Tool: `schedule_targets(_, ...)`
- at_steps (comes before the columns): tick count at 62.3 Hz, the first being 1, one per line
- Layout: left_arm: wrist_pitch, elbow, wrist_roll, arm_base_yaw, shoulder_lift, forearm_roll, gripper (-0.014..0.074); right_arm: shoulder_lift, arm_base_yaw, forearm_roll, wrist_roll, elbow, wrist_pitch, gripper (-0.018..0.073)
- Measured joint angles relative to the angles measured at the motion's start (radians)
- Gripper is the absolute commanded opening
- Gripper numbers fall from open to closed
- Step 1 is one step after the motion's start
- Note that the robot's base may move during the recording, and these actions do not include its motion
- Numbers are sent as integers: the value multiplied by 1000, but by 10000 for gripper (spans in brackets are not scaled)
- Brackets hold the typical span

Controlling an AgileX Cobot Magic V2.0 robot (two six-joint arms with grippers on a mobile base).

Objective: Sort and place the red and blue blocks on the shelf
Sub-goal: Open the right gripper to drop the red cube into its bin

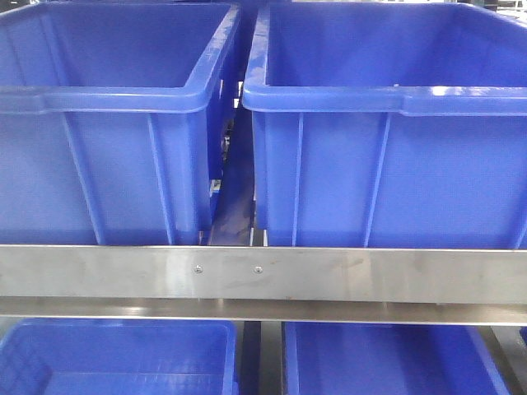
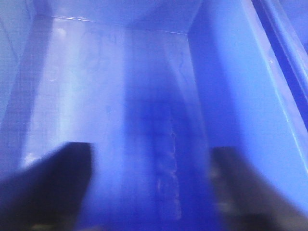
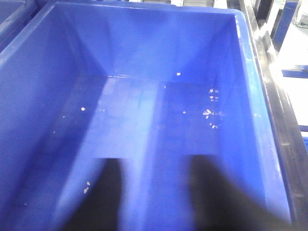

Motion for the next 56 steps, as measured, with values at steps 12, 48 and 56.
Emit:
schedule_targets(12, 33, 0, 2, 0, -42, 1, 134, -40, 0, 0, 0, 0, 0, 58)
schedule_targets(48, -52, 365, 2, 0, -398, 1, 134, -433, 0, 0, 0, 272, 97, 57)
schedule_targets(56, -89, 458, 2, 0, -481, 1, 134, -519, 0, 8, 0, 363, 98, 57)
